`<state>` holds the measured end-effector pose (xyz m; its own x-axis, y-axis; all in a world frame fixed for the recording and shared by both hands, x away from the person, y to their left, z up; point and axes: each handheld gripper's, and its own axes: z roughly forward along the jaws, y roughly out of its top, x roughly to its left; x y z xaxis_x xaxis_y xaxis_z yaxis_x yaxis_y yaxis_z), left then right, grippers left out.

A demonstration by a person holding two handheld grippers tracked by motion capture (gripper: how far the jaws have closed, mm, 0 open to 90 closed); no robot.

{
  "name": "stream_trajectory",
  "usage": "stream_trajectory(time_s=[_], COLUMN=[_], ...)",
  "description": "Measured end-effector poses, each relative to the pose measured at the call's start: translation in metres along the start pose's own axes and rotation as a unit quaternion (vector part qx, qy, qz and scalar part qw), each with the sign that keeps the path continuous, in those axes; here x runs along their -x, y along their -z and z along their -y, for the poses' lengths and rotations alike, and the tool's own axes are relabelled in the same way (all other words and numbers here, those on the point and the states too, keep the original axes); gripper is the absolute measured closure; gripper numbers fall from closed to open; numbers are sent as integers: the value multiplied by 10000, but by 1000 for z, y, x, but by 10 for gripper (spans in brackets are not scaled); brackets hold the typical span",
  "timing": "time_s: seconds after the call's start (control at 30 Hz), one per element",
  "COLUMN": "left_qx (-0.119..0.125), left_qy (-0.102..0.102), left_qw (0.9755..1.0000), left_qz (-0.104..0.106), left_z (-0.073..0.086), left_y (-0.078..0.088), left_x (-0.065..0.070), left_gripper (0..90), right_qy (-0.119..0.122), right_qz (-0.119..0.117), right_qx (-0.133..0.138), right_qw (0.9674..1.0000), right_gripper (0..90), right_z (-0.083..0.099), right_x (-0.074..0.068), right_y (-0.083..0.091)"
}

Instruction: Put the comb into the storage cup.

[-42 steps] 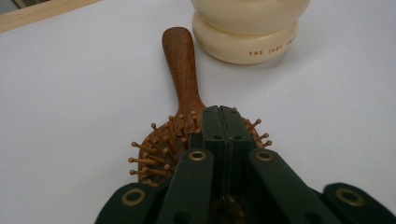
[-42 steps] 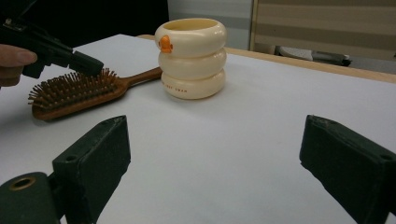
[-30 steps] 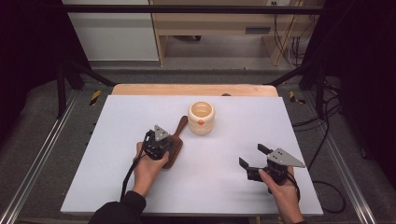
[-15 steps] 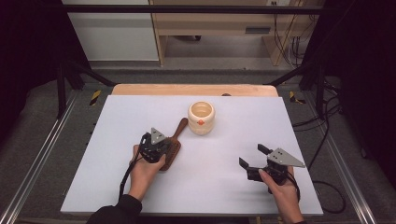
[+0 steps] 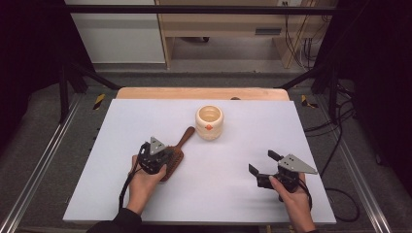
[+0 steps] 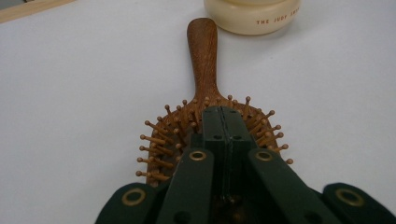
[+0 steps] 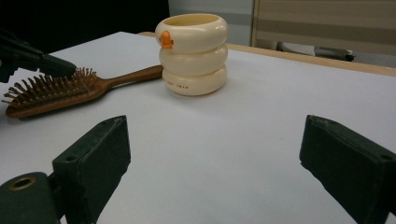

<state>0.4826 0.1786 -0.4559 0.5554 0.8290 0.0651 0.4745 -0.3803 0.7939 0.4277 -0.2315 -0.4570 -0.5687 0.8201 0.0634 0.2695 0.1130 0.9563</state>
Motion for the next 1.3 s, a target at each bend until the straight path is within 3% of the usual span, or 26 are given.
stream_trajectory(time_s=[0.5,0.87,1.3], left_qx=[-104,-216,-340], left_qy=[-142,-276,-348], left_qw=[9991,9982,9955], left_qz=[377,483,818], left_z=[3,0,6], left_y=[12,12,23], left_x=[4,9,2], left_gripper=[896,897,897], right_qy=[-23,-24,-9], right_qz=[15,-2,-8], right_qx=[7,2,-1], right_qw=[10000,10000,10000], right_gripper=[89,90,89], right_z=[0,0,0], right_x=[0,0,0], right_y=[1,1,1])
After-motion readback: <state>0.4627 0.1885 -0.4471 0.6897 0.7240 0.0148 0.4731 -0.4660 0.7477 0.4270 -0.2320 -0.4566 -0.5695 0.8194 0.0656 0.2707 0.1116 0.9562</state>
